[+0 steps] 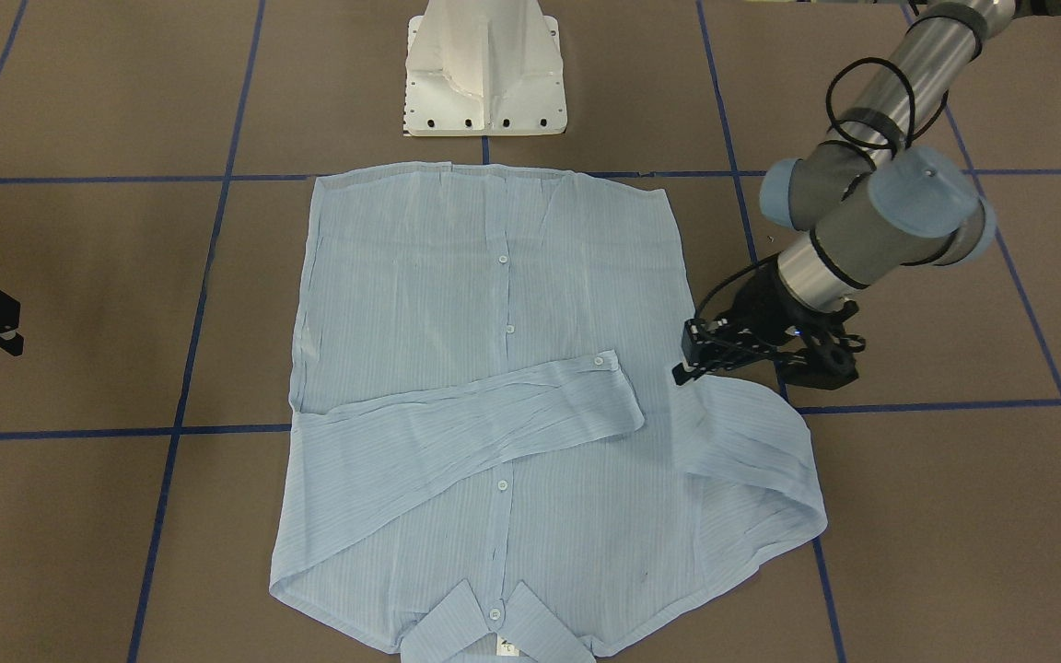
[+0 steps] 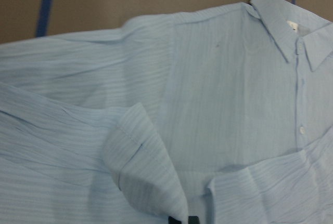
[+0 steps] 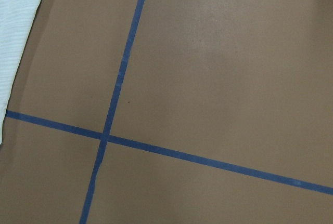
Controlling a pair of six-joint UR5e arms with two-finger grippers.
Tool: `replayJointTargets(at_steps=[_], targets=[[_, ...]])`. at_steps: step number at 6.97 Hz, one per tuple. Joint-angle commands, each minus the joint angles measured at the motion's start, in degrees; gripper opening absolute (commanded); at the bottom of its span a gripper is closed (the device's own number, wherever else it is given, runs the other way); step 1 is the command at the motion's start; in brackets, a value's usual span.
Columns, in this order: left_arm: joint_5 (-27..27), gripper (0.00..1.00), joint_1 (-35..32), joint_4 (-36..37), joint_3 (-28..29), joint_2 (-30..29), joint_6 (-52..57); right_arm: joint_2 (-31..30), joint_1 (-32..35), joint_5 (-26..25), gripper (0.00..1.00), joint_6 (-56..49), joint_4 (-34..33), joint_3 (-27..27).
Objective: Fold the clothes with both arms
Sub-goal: 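Carry the grasped sleeve across the shirt front over the first sleeve with the left gripper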
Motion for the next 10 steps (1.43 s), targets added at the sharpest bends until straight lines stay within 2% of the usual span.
replayJointTargets(at_steps=[1,5,8,9,10], targets=[[1.9,0.0,4.24,4.79,0.31,-8.06,-7.28,-0.24,0.0,0.32,1.0,0.03,0.0,-0.01],[8.83,0.0,11.35,4.81,5.57,-14.93,-10.37,-0.25,0.0,0.32,1.0,0.03,0.0,-0.01],[12.97,0.0,16.54,4.63,8.47,-16.17,-9.85,-0.33,0.0,0.32,1.0,0.03,0.18,-0.01],[14.29,0.06,17.95,4.46,10.57,-18.18,-9.85,-0.33,0.0,0.32,1.0,0.03,0.18,-0.01],[14.57,0.98,19.1,4.02,11.2,-18.81,-9.76,-0.33,0.0,0.32,1.0,0.03,0.18,-0.01]])
